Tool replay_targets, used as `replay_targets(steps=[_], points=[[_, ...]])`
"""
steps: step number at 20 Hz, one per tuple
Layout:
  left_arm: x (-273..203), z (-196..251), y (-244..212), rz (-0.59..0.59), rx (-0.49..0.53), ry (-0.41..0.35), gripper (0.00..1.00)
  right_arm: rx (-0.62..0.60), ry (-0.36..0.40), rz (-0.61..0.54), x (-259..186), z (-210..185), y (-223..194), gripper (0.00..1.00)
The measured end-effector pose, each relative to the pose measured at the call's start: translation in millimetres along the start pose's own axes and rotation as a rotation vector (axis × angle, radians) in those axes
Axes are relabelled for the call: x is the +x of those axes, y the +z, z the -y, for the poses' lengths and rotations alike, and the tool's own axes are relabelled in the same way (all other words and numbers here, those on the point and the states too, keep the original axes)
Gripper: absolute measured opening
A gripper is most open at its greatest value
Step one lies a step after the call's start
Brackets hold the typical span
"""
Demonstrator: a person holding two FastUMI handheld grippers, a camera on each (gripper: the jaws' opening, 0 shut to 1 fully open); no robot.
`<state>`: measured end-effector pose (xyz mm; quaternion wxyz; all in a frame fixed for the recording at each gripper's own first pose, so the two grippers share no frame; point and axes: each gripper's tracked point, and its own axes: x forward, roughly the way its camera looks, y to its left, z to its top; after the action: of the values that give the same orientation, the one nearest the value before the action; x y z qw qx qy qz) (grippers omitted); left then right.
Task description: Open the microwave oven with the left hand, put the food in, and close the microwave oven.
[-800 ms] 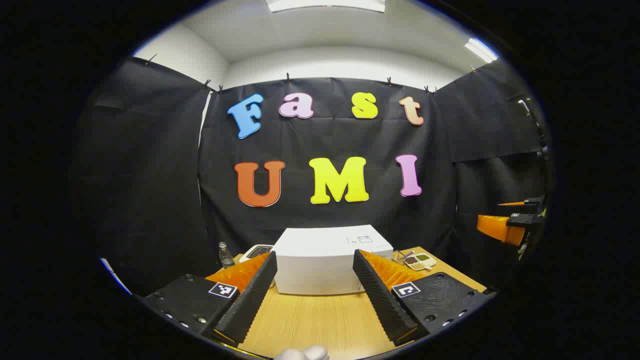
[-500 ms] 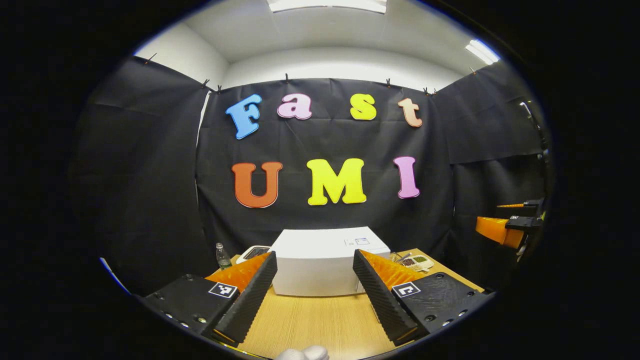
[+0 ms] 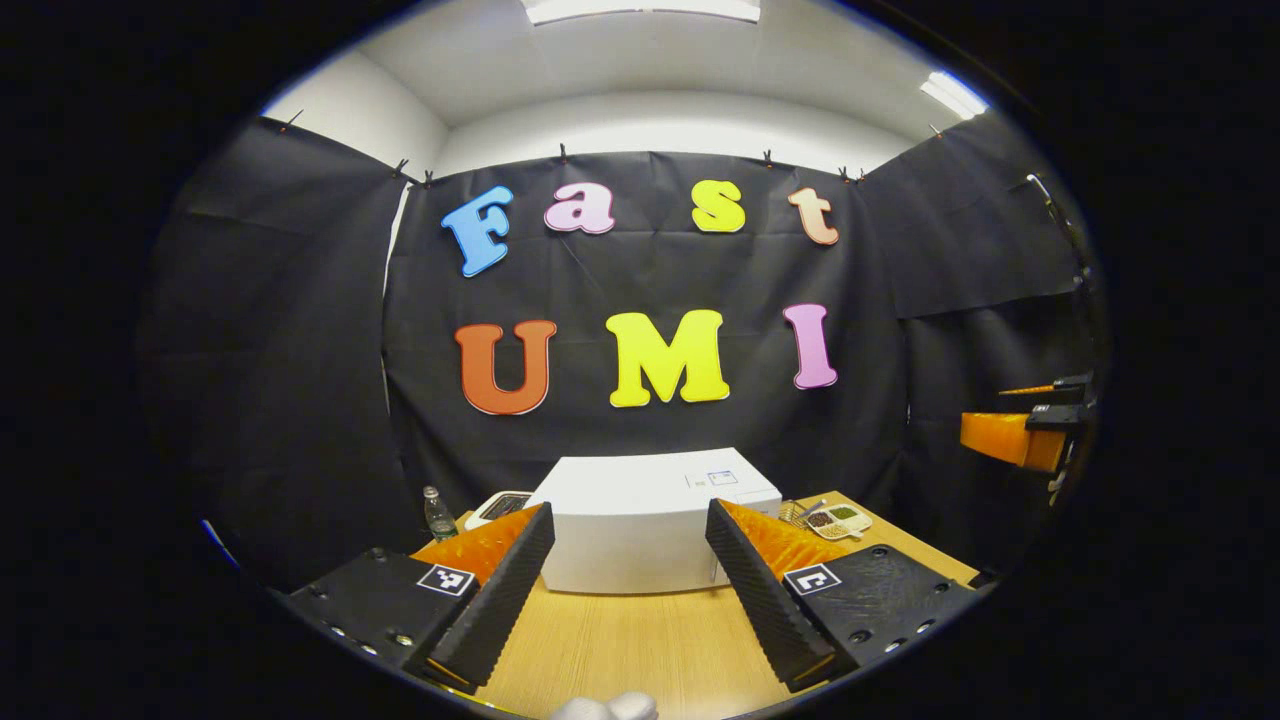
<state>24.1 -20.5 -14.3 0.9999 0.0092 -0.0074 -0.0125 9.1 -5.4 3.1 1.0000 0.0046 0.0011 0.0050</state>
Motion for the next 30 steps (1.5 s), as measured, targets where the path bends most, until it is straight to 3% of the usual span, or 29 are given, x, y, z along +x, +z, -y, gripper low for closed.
replay_targets(steps=[1,2,3,4,6,7,8,9,10,11,12,16,17,18,19,20,21,22,23,24,25,27,28,29,30], points=[[8,8,-4,0.015,-0.002,-0.012,0.96,0.004,0.001,-0.003,2,4,2,0.91],[17,19,-14,0.020,-0.004,-0.025,0.96,0.011,0.000,-0.005,4,10,3,0.91],[28,30,-23,0.017,-0.011,-0.037,0.96,0.018,0.000,-0.011,7,16,3,1.00],[40,42,-35,0.014,-0.025,-0.055,1.00,0.025,-0.001,-0.018,10,22,4,1.00],[66,66,-61,-0.014,-0.047,-0.072,0.96,0.033,0.006,-0.039,17,31,2,1.00],[80,76,-73,-0.016,-0.052,-0.076,0.96,0.034,0.006,-0.047,21,37,1,0.91],[96,86,-88,-0.035,-0.057,-0.079,0.96,0.031,0.003,-0.049,25,43,2,1.00],[111,96,-100,-0.041,-0.057,-0.081,0.96,0.027,0.004,-0.053,29,50,2,1.00],[125,103,-116,-0.067,-0.053,-0.075,0.96,0.017,0.002,-0.054,32,56,4,1.00],[140,110,-127,-0.074,-0.043,-0.073,0.96,0.002,0.001,-0.060,37,62,2,0.91],[155,116,-137,-0.078,-0.032,-0.066,0.96,-0.013,-0.002,-0.065,40,68,1,1.00],[207,136,-175,-0.112,-0.030,-0.044,0.97,-0.048,-0.028,-0.089,58,94,-7,1.00],[216,138,-183,-0.117,-0.025,-0.038,0.97,-0.048,-0.033,-0.096,61,99,-10,0.91],[224,139,-191,-0.126,-0.018,-0.031,0.97,-0.049,-0.035,-0.107,64,103,-14,1.00],[230,138,-195,-0.128,-0.012,-0.020,0.97,-0.051,-0.037,-0.113,66,107,-17,0.91],[239,136,-197,-0.127,-0.010,-0.009,0.96,-0.054,-0.040,-0.116,67,111,-18,0.91],[244,136,-201,-0.132,-0.011,-0.004,0.96,-0.057,-0.043,-0.118,69,115,-20,1.00],[247,134,-205,-0.139,-0.006,0.003,0.95,-0.057,-0.044,-0.121,69,117,-22,1.00],[250,132,-208,-0.141,-0.003,0.004,0.93,-0.059,-0.043,-0.123,70,119,-24,0.91],[250,131,-208,-0.144,0.001,0.006,0.85,-0.061,-0.044,-0.125,70,121,-25,0.91],[252,130,-210,-0.149,0.003,0.006,0.78,-0.063,-0.046,-0.127,71,123,-27,1.00],[255,129,-215,-0.169,-0.016,0.000,0.63,-0.064,-0.045,-0.130,71,125,-27,1.00],[254,126,-215,-0.170,-0.024,-0.001,0.44,-0.068,-0.046,-0.134,72,125,-28,0.91],[254,126,-212,-0.165,-0.032,-0.006,0.42,-0.069,-0.042,-0.138,73,126,-30,1.00],[257,127,-218,-0.172,-0.050,-0.013,0.27,-0.067,-0.036,-0.141,74,125,-31,1.00]])
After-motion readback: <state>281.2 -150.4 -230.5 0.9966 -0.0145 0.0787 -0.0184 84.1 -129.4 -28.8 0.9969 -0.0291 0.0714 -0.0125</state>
